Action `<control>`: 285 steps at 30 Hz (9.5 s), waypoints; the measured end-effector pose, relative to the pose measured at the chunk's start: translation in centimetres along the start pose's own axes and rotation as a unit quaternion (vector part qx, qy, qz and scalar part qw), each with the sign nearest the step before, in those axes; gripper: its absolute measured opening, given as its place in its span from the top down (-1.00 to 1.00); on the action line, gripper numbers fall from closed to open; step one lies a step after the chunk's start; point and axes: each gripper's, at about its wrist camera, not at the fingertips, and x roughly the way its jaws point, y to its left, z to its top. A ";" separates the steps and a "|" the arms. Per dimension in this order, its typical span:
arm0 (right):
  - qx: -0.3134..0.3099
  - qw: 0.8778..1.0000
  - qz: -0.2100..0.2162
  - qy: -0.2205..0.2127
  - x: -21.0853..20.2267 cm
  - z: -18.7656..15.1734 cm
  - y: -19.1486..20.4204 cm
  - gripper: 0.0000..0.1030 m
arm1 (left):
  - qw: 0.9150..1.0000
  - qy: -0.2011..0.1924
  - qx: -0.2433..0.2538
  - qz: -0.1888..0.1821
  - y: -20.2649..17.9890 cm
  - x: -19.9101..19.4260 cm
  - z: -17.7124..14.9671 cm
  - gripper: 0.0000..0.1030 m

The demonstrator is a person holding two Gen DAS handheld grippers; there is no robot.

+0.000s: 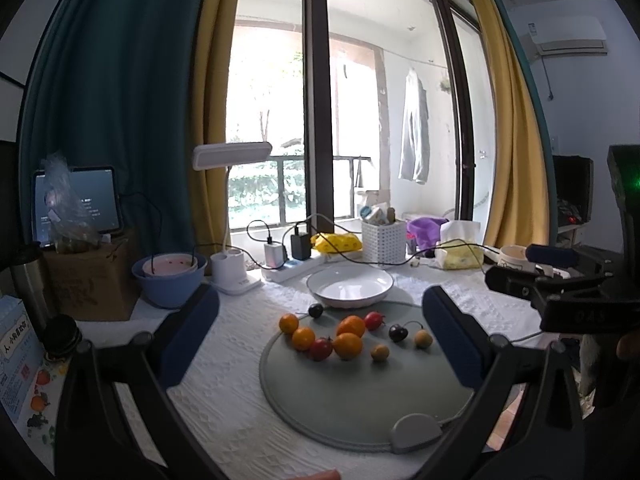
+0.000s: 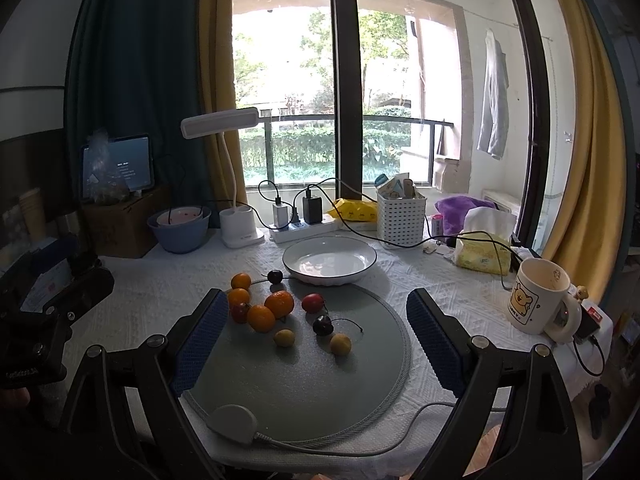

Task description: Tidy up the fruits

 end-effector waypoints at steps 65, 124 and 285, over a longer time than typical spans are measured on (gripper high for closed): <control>0.020 0.967 0.112 0.229 17.6 -5.9 -5.4 0.39 | 0.938 0.328 0.054 -0.098 -6.6 20.4 -7.6 0.26; 0.000 0.979 0.078 0.187 31.3 3.1 -6.8 0.39 | 0.953 0.286 -0.015 -0.098 0.3 34.1 -0.8 0.38; 0.029 0.976 0.084 0.198 29.1 2.5 -8.4 0.43 | 0.954 0.277 0.010 -0.117 -1.0 32.8 -0.7 0.32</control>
